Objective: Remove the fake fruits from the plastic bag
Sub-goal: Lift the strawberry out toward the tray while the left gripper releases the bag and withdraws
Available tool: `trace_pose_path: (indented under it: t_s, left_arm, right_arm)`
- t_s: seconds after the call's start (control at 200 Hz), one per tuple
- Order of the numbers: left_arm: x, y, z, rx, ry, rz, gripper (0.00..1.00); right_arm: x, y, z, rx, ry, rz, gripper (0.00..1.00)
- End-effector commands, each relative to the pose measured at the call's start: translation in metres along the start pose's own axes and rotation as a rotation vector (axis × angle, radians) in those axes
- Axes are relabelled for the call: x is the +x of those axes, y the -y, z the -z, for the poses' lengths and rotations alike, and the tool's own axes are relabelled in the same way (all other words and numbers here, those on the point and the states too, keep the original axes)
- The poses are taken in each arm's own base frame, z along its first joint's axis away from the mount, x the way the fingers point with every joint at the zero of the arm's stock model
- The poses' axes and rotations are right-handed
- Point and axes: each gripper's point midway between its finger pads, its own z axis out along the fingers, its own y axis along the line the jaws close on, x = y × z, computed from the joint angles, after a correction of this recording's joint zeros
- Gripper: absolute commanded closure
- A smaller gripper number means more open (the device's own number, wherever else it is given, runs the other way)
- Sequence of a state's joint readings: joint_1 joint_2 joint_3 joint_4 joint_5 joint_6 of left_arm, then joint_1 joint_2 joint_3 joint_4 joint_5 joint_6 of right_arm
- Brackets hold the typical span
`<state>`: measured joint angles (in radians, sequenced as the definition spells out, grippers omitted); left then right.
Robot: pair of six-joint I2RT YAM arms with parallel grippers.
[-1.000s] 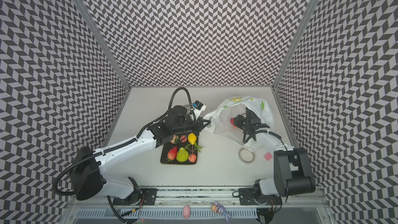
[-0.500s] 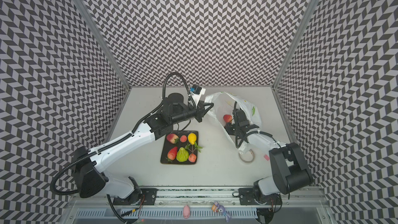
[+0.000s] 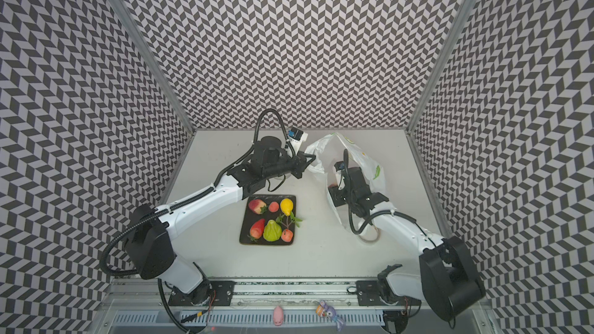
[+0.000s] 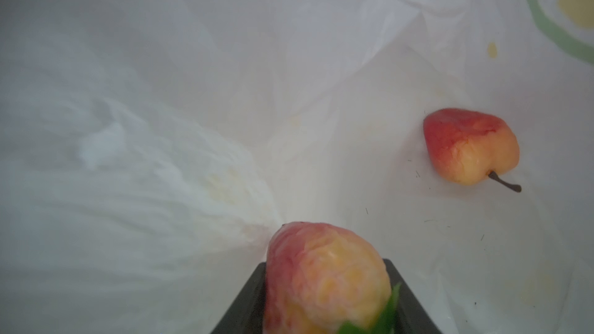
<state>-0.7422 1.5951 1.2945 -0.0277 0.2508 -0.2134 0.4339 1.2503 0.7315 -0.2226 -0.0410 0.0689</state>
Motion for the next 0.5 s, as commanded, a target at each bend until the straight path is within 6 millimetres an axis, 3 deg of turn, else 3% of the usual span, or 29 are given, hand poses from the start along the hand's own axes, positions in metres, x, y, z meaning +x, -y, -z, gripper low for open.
trace_pose_path:
  t_s: [0.0,0.235,0.496]
  left_arm:
    - [0.002,0.001,0.007,0.007,0.002,-0.01,1.0]
    - [0.022,-0.005,0.007,-0.005,-0.039,-0.01,1.0]
    - [0.033,-0.008,0.004,-0.013,-0.059,-0.005,1.0]
  right_arm:
    - [-0.013,-0.006,0.014,-0.024,0.071,0.071,0.59]
    - [-0.05,-0.018,0.061,-0.07,0.218,0.085,0.59]
    - [-0.076,-0.038,0.109,-0.17,0.35,0.09,0.59]
